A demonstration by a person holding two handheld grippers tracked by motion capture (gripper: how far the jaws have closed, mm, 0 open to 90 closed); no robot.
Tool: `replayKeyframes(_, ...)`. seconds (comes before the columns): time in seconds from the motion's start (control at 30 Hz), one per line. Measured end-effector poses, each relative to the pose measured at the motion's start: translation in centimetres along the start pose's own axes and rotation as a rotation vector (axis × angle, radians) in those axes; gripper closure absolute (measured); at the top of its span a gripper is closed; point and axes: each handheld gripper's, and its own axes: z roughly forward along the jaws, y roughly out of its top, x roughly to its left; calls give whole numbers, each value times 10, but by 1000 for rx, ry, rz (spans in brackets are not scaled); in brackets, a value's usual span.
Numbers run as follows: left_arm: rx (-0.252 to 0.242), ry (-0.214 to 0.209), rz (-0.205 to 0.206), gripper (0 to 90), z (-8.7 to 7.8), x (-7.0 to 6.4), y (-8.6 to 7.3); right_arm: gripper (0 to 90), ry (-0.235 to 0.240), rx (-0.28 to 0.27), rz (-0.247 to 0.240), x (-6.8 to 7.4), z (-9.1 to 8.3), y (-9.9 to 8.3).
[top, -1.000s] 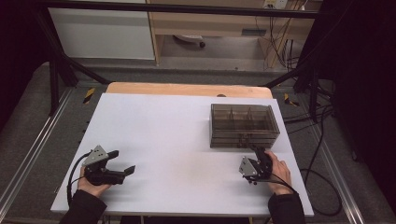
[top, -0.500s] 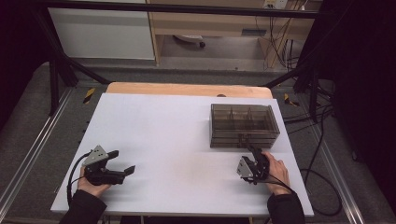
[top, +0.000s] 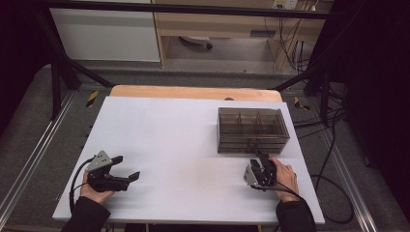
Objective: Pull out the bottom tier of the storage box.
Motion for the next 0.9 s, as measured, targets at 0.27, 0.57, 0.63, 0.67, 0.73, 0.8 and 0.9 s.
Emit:
replayKeyframes(0.27, 1, 0, 0, 43, 0, 0, 0, 597, -24, 18, -14, 4, 4, 1)
replayKeyframes(0.57, 0, -1, 1, 43, 0, 0, 0, 643, -62, 22, -46, 9, 8, 1)
replayKeyframes(0.63, 0, -1, 1, 43, 0, 0, 0, 661, -78, 20, -57, 11, 9, 1)
replayKeyframes(0.67, 0, 0, 1, 43, 0, 0, 0, 661, -78, 20, -57, 11, 9, 1)
replayKeyframes(0.73, 1, 0, 1, 43, 0, 0, 0, 669, -87, 21, -60, 12, 10, 2)
replayKeyframes(0.8, 0, 1, 1, 43, 0, 0, 0, 672, -93, 23, -64, 12, 11, 1)
replayKeyframes(0.9, 0, 1, 2, 43, 0, 0, 0, 682, -108, 27, -66, 12, 12, 1)
